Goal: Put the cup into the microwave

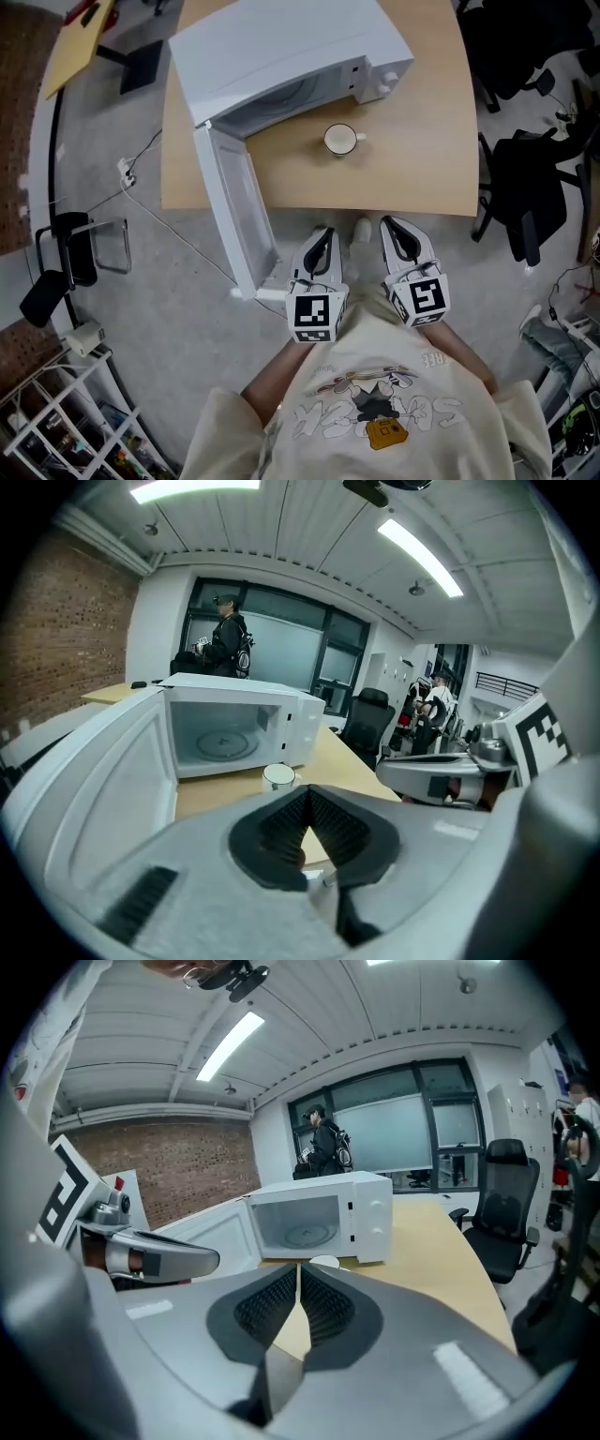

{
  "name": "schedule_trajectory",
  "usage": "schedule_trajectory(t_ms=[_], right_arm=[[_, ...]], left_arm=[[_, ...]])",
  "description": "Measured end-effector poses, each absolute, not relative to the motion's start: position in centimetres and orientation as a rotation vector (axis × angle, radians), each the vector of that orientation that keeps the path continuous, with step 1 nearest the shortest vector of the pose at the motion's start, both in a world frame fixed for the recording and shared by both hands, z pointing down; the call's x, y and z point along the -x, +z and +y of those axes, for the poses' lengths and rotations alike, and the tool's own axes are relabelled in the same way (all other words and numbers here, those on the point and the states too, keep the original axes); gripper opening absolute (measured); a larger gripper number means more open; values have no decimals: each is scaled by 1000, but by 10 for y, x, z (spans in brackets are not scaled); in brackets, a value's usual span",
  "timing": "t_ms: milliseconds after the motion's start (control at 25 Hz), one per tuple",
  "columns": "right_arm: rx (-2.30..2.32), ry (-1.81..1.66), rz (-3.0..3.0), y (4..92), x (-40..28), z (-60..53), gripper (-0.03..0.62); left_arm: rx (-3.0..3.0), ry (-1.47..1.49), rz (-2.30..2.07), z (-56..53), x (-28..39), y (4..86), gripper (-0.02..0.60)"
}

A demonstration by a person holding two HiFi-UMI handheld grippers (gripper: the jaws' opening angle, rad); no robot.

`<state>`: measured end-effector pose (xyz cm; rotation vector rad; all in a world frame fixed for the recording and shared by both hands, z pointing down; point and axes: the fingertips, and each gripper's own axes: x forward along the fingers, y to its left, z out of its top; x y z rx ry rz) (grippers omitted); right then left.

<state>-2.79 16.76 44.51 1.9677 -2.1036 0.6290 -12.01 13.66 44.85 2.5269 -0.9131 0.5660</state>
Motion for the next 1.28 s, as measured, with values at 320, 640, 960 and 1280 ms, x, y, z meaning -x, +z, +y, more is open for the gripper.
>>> schedule_trajectory(t_ms=[320, 640, 960, 1280], right_arm=[[-2041, 596, -2076, 436, 36, 166, 75], [-1929, 563, -2144, 438, -2, 121, 84], [-1740, 529, -2234, 446, -32, 79, 6], [-1639, 560, -2260, 467, -26, 53, 20]], left_arm=[[-2548, 528, -887, 135, 135, 440, 5], [-2528, 516, -948, 88, 99, 440, 5], [-2474, 538, -1086, 60, 68, 447, 5], [-2475, 546, -1093, 31, 75, 444, 5]])
